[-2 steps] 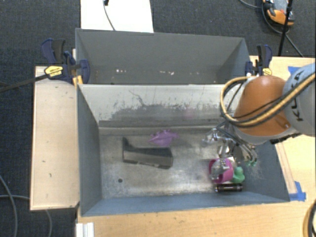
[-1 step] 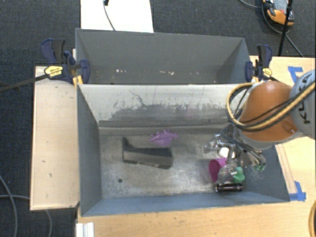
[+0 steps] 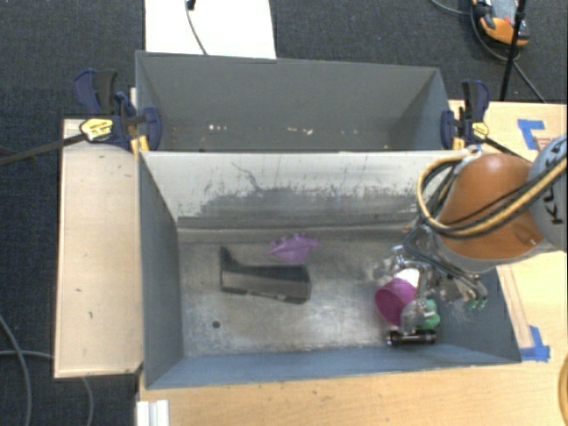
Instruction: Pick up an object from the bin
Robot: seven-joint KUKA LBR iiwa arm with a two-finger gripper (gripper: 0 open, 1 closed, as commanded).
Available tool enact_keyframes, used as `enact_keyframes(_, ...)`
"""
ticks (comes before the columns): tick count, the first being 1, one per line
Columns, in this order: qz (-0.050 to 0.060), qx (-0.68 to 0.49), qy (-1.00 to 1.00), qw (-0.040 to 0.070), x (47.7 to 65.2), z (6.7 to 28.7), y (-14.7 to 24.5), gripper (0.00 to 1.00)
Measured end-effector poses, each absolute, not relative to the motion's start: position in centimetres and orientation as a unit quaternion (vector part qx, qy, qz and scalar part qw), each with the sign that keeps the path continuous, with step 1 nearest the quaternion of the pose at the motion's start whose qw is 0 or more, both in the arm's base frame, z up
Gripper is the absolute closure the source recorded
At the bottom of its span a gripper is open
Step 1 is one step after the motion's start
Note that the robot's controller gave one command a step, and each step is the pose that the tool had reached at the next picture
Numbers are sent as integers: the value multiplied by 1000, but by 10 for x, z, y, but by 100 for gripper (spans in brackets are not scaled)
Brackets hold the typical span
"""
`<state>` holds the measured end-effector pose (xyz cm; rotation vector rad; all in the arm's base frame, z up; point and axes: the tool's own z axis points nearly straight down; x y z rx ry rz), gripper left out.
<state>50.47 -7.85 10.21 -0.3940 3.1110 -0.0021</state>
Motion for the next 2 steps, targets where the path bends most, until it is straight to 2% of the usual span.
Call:
enact_keyframes(1, -1, -283, 959, 13, 495, 82, -104, 100)
enact_keyframes(2, -1, -283, 959, 13, 495, 82, -104, 100)
